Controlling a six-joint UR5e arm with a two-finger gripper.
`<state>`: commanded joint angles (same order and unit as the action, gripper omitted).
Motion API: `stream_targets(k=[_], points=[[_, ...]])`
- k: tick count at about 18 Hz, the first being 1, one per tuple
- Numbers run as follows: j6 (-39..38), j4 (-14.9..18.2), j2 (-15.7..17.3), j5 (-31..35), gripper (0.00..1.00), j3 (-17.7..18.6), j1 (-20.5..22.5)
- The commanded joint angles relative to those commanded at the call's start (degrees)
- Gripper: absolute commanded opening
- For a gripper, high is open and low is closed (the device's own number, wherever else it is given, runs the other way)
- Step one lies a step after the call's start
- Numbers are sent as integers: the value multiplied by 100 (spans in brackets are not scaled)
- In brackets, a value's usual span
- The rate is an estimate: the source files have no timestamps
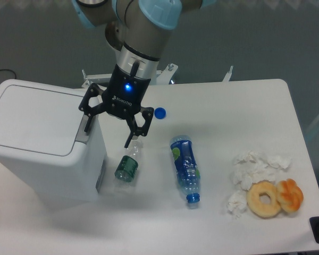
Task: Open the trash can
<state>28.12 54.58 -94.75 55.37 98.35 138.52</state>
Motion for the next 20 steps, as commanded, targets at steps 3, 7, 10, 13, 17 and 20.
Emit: stream_targets(k=[3, 7, 10, 13, 17, 20], points=[[0, -9, -18, 0, 100, 0, 0], [0, -9, -18, 0, 100, 0, 9], [0, -9, -18, 0, 100, 0, 9], [-9, -18, -18, 0, 100, 0, 9], [-17, -18, -9, 0, 100, -26, 9], [26, -26, -9, 9, 100, -140, 17]])
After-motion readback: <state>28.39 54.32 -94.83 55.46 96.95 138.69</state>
